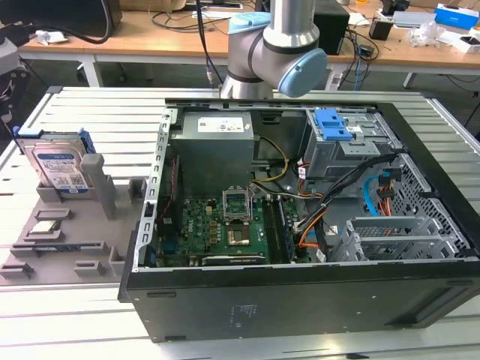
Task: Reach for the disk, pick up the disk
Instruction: 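Pick up the disk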
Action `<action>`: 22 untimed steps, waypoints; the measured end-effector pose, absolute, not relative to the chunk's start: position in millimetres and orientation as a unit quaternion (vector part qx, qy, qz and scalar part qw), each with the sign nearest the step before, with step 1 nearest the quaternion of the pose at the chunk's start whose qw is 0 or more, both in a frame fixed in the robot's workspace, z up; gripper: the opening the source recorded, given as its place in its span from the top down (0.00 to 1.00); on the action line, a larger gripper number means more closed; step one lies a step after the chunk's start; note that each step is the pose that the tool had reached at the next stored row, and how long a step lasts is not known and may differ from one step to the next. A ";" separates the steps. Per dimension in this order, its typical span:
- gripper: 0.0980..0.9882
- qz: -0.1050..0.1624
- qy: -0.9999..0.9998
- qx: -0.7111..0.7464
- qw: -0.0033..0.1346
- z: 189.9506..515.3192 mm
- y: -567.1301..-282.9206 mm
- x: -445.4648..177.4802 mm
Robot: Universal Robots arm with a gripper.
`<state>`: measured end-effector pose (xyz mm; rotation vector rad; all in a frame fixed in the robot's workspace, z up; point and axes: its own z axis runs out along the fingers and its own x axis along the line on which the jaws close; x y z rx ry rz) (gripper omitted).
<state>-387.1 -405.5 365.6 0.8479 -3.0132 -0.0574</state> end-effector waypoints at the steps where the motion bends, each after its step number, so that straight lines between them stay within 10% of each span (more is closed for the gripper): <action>1: 0.99 -0.018 -0.961 0.277 0.006 365.6 -405.5 -387.1; 22: 0.99 -0.018 -0.925 0.380 0.007 365.6 -405.5 -387.1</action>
